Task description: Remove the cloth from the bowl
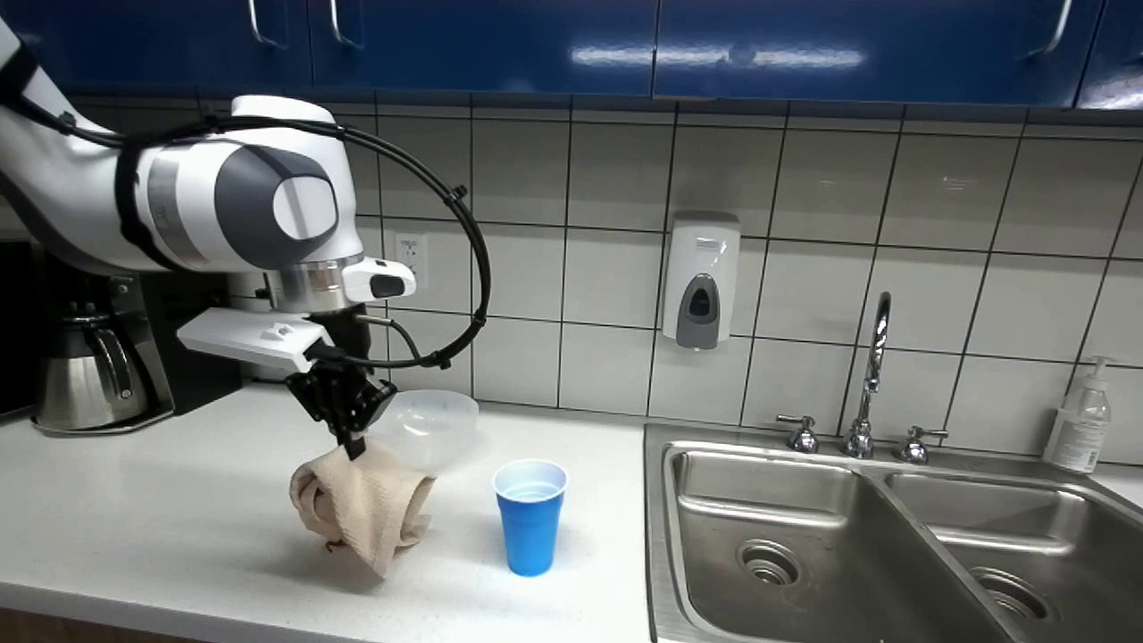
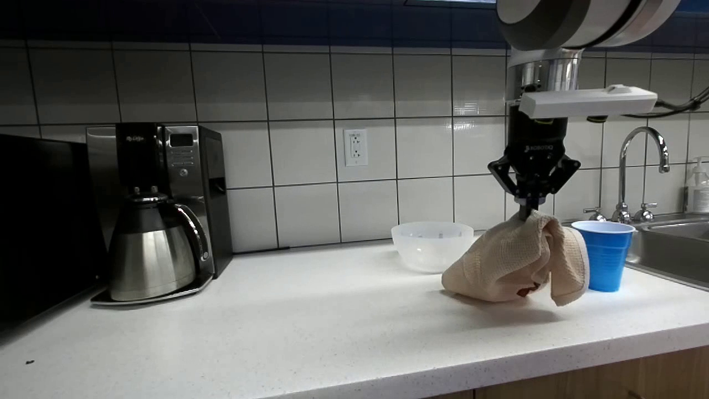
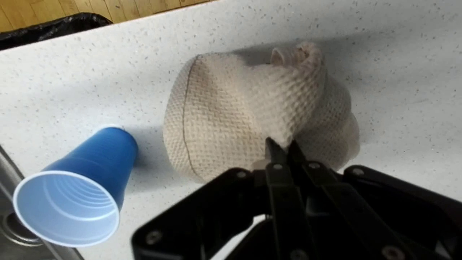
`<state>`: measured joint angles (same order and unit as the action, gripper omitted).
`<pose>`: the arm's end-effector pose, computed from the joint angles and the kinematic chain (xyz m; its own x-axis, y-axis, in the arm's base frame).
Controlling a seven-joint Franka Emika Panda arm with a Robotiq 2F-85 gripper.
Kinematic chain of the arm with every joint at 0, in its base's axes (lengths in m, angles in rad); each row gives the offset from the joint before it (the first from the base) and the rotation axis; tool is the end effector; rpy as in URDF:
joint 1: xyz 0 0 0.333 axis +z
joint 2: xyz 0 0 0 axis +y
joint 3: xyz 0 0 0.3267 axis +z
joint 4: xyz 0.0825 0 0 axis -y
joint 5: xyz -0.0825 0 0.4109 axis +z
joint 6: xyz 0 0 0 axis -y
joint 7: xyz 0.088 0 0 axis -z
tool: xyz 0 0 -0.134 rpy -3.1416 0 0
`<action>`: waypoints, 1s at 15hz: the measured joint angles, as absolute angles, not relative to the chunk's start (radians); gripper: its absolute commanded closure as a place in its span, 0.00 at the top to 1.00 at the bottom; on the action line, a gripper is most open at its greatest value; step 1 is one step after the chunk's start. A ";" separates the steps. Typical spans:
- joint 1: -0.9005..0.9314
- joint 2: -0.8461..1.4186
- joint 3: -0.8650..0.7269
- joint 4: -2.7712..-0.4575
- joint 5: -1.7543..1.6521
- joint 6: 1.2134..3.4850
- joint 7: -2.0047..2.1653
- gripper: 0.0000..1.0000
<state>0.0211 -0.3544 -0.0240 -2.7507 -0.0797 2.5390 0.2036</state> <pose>0.4095 -0.0006 0.3019 0.9792 -0.1399 0.1472 -0.1438 -0.9895 0.0163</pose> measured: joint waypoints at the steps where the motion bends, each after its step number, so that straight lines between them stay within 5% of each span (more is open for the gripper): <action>1: 0.011 -0.354 -0.020 -2.756 -0.084 2.538 0.205 0.01; 15: -0.110 -0.173 0.059 -2.774 -0.299 2.707 0.473 0.01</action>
